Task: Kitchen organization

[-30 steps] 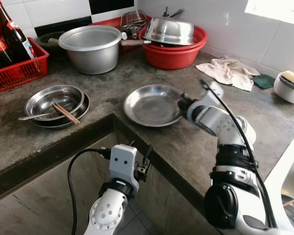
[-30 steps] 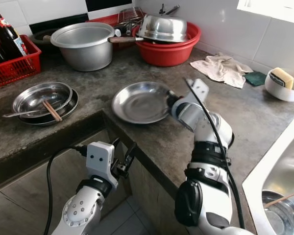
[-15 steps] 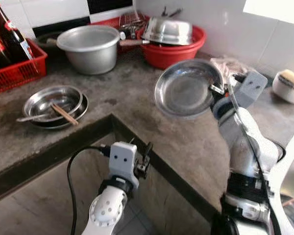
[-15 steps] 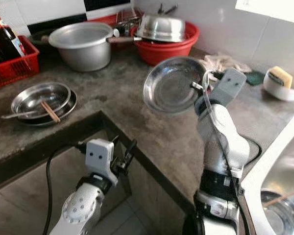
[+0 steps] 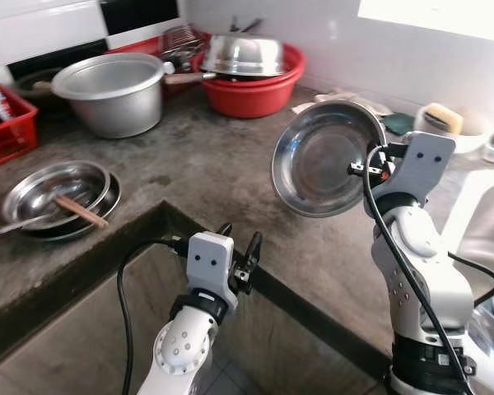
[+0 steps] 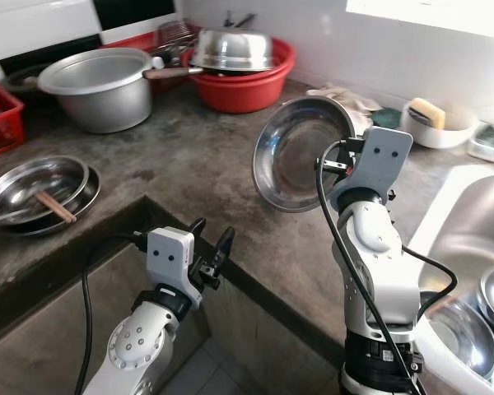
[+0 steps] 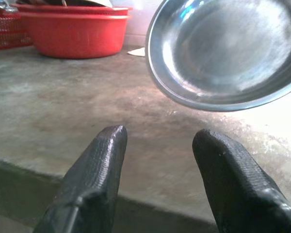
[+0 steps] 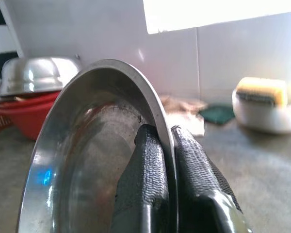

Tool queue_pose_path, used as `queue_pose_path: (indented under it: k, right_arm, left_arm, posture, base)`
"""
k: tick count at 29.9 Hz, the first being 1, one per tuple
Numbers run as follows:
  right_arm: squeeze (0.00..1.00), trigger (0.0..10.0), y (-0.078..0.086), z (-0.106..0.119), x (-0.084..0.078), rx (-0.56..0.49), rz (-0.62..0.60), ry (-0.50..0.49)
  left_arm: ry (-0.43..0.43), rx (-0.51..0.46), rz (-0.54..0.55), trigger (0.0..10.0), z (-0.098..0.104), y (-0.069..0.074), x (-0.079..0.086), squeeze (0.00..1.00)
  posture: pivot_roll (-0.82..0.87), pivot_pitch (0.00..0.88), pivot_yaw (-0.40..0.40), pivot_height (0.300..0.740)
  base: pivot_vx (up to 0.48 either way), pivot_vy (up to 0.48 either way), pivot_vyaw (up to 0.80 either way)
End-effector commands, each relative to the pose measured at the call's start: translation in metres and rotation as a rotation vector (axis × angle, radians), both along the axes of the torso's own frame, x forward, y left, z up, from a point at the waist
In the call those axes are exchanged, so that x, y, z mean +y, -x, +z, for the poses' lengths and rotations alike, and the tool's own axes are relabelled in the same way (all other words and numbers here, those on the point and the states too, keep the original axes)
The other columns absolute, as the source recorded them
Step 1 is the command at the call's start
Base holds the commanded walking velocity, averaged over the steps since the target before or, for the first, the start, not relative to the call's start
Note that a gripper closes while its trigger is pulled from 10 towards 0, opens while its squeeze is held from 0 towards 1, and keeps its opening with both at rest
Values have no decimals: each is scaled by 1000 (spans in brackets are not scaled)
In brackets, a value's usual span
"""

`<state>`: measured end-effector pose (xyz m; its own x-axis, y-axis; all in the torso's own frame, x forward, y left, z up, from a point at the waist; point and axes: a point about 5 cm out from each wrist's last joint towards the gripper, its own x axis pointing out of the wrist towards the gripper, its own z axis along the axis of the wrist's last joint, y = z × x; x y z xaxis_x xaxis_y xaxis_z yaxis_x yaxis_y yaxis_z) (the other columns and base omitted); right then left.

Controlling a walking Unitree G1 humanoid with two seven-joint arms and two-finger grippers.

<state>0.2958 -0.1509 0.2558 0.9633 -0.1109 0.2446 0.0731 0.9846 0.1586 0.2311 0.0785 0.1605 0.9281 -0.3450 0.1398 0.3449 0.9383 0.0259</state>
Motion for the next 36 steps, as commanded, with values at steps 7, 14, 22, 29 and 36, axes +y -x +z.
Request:
queue_pose_path:
  k: [7, 14, 22, 29, 36]
  right_arm:
    - [0, 0, 10, 14, 8, -106, 24, 113]
    - [0, 0, 13, 11, 10, -110, 30, 173]
    - [0, 0, 14, 10, 10, -113, 22, 193]
    - [0, 0, 15, 10, 13, -122, 24, 216]
    - [0, 0, 15, 10, 13, -125, 16, 224]
  left_arm:
    - [-8, -4, -7, 10000, 0, -2, 1, 0]
    - [-5, 0, -18, 10000, 0, -2, 1, 0]
    - [-15, 3, -27, 10000, 0, -3, 2, 0]
    - [-37, -7, -25, 10000, 0, -4, 2, 0]
    - [-58, -25, -47, 10000, 1, -2, 0, 0]
  posture:
    - [67, 76, -16, 740]
    - [65, 79, -12, 740]
    - [65, 80, -9, 740]
    - [65, 79, -6, 740]
    - [67, 75, -8, 740]
  base:
    - [0, 137, -770]
    - [0, 34, -771]
    - [0, 470, -769]
    - [0, 0, -769]
    - [216, -264, -768]
